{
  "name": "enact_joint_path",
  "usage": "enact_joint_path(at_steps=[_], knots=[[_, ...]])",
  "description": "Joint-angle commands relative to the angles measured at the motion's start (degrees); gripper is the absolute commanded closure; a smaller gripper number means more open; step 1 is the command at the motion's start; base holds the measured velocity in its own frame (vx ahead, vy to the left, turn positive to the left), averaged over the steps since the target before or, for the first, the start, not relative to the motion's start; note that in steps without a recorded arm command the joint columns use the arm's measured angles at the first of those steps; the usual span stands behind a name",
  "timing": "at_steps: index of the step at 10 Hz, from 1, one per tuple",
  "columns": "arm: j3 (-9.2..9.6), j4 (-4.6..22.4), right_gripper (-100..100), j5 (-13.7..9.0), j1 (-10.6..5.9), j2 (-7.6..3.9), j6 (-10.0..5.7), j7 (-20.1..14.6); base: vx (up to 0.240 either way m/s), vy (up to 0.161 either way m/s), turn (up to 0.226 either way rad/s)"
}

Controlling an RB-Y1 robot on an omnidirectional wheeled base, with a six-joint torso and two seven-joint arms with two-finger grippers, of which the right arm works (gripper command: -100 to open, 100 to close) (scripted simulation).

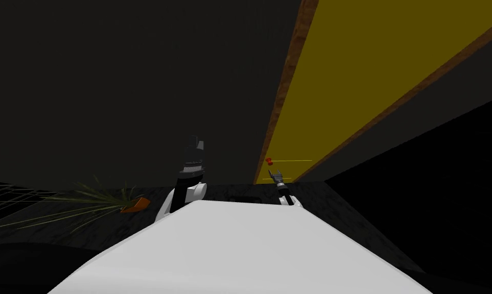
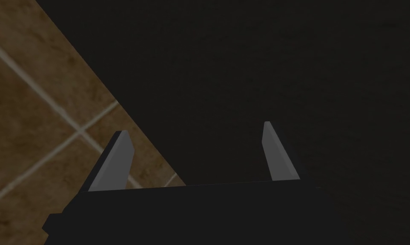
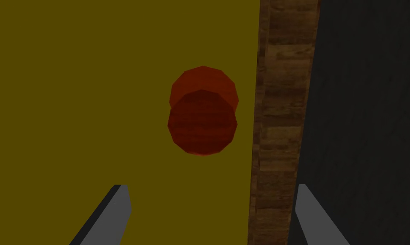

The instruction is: Pull the door open

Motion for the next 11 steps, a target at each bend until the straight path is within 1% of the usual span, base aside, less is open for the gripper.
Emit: enact_joint_path(at_steps=[1,3,5,7,8,9,11], knots=[[-1.01,0.3,-100,-0.6,0.89,-1.03,-0.98,-0.5,0.213,0.075,0.178],[-2.27,1.3,-100,-1.3,1.71,-2.41,-2.23,-1.2,0.211,0.054,0.137],[-3.27,2.0,-100,-1.9,2.36,-3.52,-3.22,-1.7,0.201,0.043,0.133],[-3.27,2.0,-100,-1.9,2.36,-3.52,-3.22,-1.7,0.073,0.004,0.011],[-3.20,1.5,-100,-1.8,2.49,-3.44,-2.82,-1.8,0.006,-0.002,-0.001],[-3.20,1.5,100,-1.8,2.49,-3.44,-2.82,-1.8,0.000,0.000,0.000],[-3.20,1.5,100,-1.8,2.49,-3.44,-2.82,-1.8,0.000,0.000,0.000]])
